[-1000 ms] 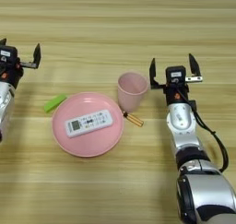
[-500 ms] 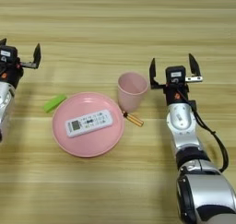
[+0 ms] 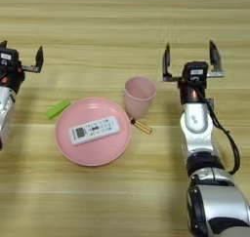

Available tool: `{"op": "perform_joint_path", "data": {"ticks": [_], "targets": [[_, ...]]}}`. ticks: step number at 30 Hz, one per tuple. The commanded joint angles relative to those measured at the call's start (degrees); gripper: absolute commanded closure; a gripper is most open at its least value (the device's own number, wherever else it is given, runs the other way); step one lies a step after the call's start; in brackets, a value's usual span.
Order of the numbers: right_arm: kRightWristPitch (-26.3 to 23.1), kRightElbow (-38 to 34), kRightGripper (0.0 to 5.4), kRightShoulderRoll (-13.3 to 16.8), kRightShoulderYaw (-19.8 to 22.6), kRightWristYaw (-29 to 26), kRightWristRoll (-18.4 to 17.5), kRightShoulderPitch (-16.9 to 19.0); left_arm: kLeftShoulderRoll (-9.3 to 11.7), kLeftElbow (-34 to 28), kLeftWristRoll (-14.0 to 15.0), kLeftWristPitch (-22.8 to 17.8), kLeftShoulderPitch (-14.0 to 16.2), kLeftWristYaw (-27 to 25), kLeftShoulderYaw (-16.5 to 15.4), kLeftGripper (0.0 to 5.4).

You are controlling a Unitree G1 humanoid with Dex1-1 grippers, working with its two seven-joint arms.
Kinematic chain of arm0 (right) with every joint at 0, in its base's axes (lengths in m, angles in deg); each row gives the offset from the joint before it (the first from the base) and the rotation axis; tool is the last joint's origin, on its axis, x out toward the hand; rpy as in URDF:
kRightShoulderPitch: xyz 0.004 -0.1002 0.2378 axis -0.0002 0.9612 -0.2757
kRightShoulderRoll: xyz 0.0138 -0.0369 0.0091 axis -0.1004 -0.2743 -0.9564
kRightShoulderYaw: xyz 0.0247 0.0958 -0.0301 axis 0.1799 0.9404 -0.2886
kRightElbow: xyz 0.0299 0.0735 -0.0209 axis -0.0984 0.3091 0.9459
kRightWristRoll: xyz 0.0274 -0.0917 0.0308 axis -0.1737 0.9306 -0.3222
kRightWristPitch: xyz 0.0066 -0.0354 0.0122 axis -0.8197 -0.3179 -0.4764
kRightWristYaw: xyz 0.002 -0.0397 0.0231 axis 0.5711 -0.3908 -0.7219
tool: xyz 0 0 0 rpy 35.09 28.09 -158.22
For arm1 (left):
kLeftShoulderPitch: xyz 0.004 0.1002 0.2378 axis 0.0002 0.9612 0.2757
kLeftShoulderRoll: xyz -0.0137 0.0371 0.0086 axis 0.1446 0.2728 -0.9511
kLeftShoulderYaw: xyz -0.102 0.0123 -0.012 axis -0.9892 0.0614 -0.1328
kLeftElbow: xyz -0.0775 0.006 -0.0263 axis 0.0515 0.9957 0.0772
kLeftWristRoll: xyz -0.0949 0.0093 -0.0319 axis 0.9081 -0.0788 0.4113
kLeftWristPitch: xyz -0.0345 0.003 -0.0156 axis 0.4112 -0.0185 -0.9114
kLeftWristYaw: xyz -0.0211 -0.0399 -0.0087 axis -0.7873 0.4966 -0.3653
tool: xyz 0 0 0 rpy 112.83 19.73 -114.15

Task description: Move the objects on the table

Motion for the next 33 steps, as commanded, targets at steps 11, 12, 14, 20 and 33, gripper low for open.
{"op": "perform_joint_path", "data": {"ticks": [11,12,14,20,33], "targets": [[-25.42,-30.24,0.01,4.82,-8.13,-35.3,-17.69,11.45,-0.38,-0.57,-0.04,-0.19,-0.28,0.14,0.06,0.0],[-28.0,-31.98,0.01,5.82,-8.2,-37.21,-18.58,12.26,-0.41,-0.6,-0.05,-0.19,-0.29,0.16,0.06,0.0],[-31.99,-34.14,0.01,7.74,-7.79,-39.83,-19.8,13.27,-0.48,-0.63,-0.09,-0.18,-0.29,0.24,0.08,0.0],[-42.16,-38.17,0.01,12.5,-4.88,-45.94,-23.85,14.87,-0.58,-0.76,-0.16,-0.13,-0.22,0.36,0.14,0.0],[-51.76,-38.74,0.01,19.3,-6.44,-56.99,-20.88,20.91,-0.56,-0.99,-0.23,-0.11,-0.12,0.4,0.25,0.0]]}}
